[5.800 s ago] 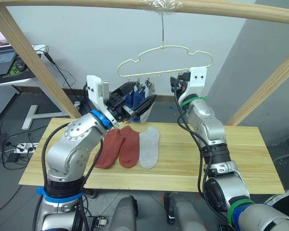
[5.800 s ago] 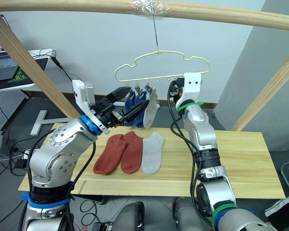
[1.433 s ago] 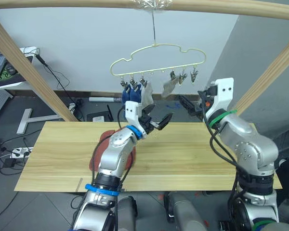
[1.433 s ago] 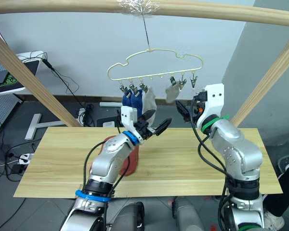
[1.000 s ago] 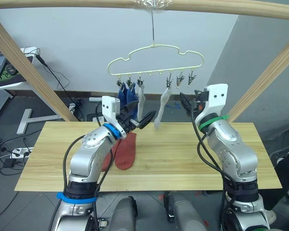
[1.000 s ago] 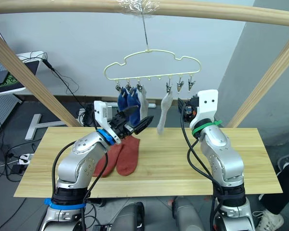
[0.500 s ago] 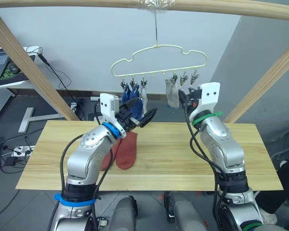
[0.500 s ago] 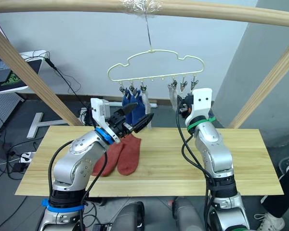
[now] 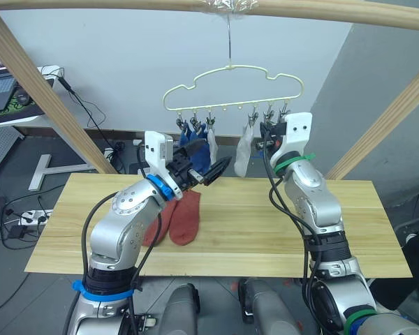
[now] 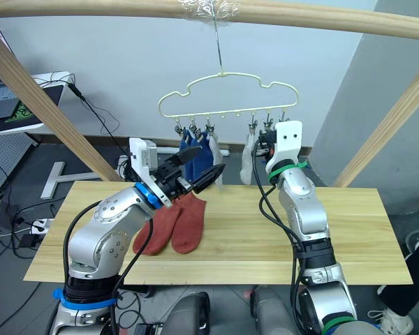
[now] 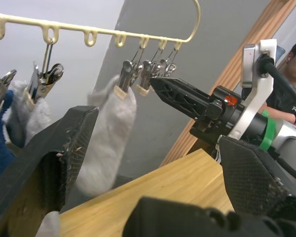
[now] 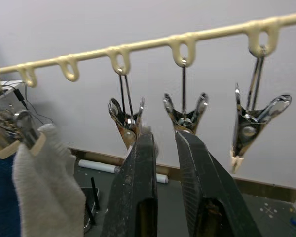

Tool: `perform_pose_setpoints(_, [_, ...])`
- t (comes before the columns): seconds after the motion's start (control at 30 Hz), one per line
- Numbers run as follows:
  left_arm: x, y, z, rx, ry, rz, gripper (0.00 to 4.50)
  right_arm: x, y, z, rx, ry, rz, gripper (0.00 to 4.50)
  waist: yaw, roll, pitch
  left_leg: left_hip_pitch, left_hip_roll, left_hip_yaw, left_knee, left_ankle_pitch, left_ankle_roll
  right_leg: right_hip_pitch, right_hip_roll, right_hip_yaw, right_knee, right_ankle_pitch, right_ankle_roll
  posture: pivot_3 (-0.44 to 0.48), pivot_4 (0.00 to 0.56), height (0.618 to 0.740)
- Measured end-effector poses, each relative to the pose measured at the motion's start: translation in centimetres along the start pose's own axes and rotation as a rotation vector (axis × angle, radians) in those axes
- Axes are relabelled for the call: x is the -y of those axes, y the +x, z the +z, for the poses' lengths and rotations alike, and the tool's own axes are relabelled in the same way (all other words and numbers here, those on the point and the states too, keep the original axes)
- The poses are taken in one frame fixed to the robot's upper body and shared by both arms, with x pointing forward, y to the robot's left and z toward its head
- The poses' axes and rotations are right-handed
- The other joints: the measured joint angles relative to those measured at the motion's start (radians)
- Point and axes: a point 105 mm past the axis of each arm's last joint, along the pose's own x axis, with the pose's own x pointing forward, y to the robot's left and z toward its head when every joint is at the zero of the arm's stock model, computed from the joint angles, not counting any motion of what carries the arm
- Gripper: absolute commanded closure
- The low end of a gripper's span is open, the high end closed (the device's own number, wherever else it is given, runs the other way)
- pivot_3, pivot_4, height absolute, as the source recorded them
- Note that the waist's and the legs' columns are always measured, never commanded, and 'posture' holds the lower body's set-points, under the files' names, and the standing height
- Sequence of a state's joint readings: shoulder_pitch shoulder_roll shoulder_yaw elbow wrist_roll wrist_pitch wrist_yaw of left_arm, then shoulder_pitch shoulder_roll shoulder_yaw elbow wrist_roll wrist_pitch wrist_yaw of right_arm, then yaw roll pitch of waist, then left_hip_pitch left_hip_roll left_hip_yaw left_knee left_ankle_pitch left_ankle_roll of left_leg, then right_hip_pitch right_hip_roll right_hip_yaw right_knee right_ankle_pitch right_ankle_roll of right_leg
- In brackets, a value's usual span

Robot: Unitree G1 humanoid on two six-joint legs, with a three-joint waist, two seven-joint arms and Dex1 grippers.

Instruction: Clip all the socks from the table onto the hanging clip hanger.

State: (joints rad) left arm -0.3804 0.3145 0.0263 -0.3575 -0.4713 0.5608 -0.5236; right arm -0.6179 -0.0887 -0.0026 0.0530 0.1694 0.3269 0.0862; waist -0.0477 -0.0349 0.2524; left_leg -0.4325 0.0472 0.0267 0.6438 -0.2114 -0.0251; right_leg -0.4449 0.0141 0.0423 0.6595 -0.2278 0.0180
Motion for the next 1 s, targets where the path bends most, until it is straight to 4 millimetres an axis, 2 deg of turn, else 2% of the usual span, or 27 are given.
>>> perform_pose_setpoints(0.13, [-0.07,0.00,0.00,0.000,0.000,0.006,0.00,0.31,-0.03,0.15,0.008,-0.001,-0.009,2.59,0.001,0.000,0.000,0.000,0.000,0.000,0.000,0.000,0.000,0.000,0.000,0.000,0.000,0.000,0.000,0.017,0.238,0.740])
perform_pose_setpoints(0.23, [-0.09,0.00,0.00,0.000,-0.001,0.009,0.00,0.39,-0.03,0.14,0.008,-0.001,-0.014,1.50,0.001,0.000,0.000,0.000,0.000,0.000,0.000,0.000,0.000,0.000,0.000,0.000,0.000,0.000,0.000,0.011,0.241,0.740])
perform_pose_setpoints(0.53, [-0.05,0.22,0.43,0.011,0.008,0.003,0.00,0.40,0.58,0.26,0.008,0.003,-0.022,1.50,0.002,0.000,0.000,0.000,0.000,0.000,0.000,0.000,0.000,0.000,0.000,0.000,0.000,0.000,0.000,0.010,0.240,0.740])
perform_pose_setpoints(0.6, [-0.05,0.23,0.45,0.011,0.008,0.003,0.00,0.42,0.60,0.14,0.005,0.007,-0.023,1.87,0.002,0.000,0.000,0.000,0.000,0.000,0.000,0.000,0.000,0.000,0.000,0.000,0.000,0.000,0.000,0.014,0.242,0.740])
perform_pose_setpoints(0.7, [-0.05,0.23,0.46,0.011,0.008,0.003,0.00,0.57,0.61,-0.09,-0.003,0.012,-0.028,2.75,0.003,0.000,0.000,0.000,0.000,0.000,0.000,0.000,0.000,0.000,0.000,0.000,0.000,0.000,0.000,0.014,0.242,0.740])
perform_pose_setpoints(1.0, [-0.06,0.24,0.46,0.011,0.008,0.005,0.00,0.76,0.82,-0.32,-0.010,0.010,-0.039,2.75,0.004,0.000,0.000,0.000,0.000,0.000,0.000,0.000,0.000,0.000,0.000,0.000,0.001,0.000,0.000,0.016,0.248,0.740])
